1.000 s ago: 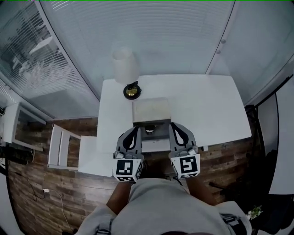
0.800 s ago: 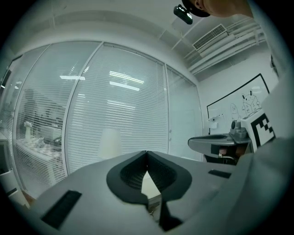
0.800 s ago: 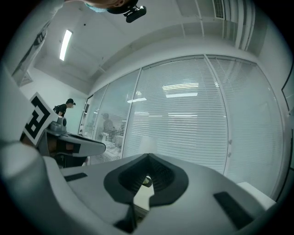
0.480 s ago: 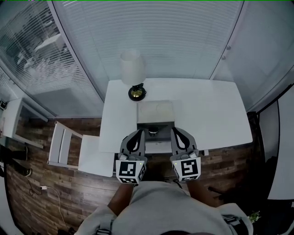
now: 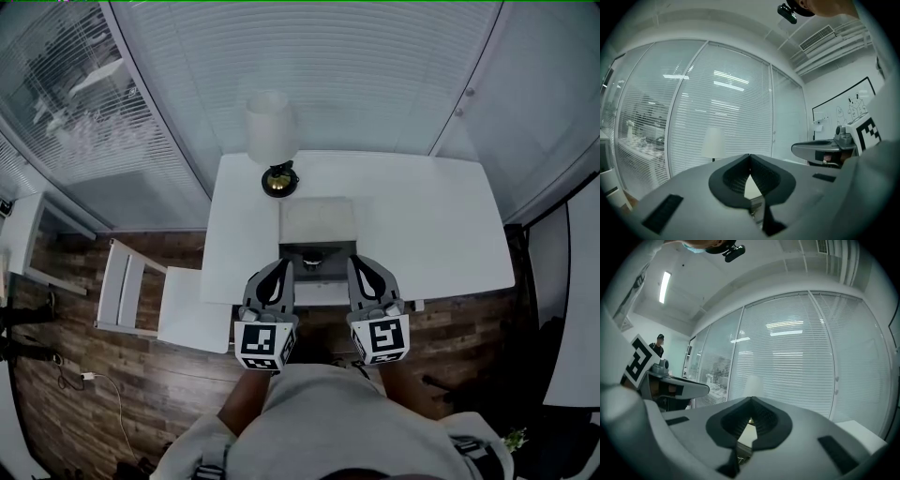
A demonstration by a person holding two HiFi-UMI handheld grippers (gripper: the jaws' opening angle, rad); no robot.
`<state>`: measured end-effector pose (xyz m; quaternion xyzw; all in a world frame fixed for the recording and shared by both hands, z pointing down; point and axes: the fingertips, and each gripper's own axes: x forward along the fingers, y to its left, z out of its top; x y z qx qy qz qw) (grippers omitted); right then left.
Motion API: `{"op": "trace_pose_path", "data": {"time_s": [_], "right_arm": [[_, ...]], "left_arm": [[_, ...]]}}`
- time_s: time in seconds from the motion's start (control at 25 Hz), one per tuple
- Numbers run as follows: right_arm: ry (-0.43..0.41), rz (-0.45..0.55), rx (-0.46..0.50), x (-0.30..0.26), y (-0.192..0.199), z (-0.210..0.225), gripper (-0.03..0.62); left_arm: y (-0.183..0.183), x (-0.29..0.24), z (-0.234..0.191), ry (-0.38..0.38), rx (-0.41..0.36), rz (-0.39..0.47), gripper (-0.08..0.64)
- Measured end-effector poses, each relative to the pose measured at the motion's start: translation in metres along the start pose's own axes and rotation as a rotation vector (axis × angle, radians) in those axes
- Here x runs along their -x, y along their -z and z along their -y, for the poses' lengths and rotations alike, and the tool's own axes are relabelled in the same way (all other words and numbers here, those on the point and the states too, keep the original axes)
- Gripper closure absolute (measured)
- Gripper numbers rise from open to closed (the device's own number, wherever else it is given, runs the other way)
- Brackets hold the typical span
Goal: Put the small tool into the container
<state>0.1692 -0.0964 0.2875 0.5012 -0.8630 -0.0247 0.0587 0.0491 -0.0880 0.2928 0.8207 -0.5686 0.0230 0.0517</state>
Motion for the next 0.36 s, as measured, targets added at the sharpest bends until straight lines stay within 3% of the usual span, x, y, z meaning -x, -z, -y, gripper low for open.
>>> {"op": "trace_pose_path", "data": {"time_s": [0.36], "right_arm": [[-0.002,-0.005,0.000,-0.0005,0.0027,0.0014,0.568]], "left_arm": [[0.0033,-0.0024,0.0050,0.013,-0.001,-0.005,0.537]]}}
